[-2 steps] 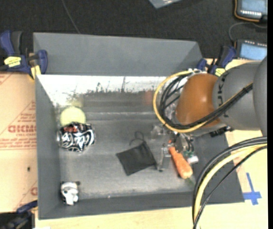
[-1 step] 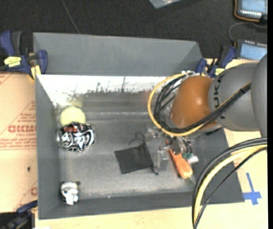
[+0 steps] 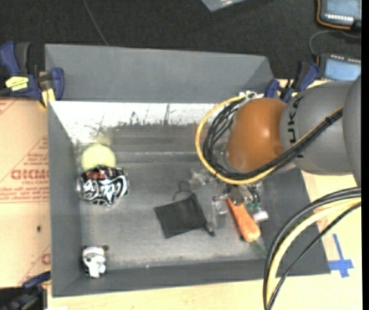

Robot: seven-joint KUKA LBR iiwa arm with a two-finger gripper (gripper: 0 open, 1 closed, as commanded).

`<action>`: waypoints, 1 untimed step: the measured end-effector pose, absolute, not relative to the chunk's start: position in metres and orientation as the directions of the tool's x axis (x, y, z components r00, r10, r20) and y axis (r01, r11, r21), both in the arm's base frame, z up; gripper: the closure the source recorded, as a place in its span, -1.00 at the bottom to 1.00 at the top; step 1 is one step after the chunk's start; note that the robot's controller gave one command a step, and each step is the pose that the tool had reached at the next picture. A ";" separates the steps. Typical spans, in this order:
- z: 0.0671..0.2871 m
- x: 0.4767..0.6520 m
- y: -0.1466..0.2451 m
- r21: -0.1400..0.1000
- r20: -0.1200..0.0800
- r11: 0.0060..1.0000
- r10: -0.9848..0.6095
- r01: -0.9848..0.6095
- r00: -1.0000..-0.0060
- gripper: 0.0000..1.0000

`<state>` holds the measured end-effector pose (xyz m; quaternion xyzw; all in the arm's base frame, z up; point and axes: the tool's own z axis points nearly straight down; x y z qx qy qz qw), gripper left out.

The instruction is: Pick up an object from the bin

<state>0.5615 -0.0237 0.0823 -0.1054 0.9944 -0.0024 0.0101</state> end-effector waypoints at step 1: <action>0.076 0.620 0.003 -0.010 -0.019 0.935 -0.353 -0.353 -0.935 1.00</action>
Offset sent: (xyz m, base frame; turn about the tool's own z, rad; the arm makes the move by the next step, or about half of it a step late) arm 0.0000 0.0000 0.0000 0.0000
